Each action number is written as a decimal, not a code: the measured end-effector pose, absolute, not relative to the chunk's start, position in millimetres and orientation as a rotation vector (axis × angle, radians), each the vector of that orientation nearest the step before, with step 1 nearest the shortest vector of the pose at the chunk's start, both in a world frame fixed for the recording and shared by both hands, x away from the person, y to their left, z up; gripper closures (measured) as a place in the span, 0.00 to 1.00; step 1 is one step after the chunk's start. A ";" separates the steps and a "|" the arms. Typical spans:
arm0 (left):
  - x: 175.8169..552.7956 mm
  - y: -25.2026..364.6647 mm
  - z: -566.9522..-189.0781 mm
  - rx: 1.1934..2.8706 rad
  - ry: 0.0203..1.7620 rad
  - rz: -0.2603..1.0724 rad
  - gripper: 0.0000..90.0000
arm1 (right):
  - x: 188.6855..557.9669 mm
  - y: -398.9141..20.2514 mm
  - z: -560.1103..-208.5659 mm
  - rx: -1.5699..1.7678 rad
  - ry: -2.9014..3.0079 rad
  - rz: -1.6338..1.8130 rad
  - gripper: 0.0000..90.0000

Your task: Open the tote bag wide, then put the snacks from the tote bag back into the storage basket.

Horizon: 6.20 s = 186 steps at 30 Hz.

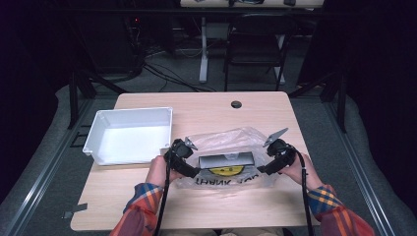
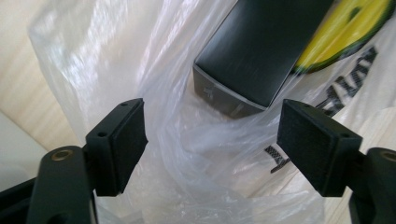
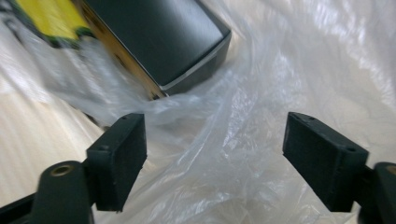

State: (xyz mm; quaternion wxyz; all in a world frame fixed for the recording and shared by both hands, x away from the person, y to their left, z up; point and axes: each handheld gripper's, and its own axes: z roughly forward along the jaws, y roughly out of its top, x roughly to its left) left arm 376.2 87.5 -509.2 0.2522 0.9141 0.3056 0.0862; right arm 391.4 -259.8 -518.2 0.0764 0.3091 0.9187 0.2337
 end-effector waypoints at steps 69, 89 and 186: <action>415.6 24.2 -528.8 2.707 0.397 0.121 0.37 | 394.2 -274.0 -504.1 0.938 2.756 0.797 0.21; 419.0 19.9 -523.3 2.750 0.298 0.098 0.48 | 394.1 -273.3 -504.8 0.938 2.755 0.790 0.22; 428.1 113.3 -405.4 2.455 0.414 0.229 0.48 | 392.9 -271.8 -512.7 0.985 2.723 0.711 0.49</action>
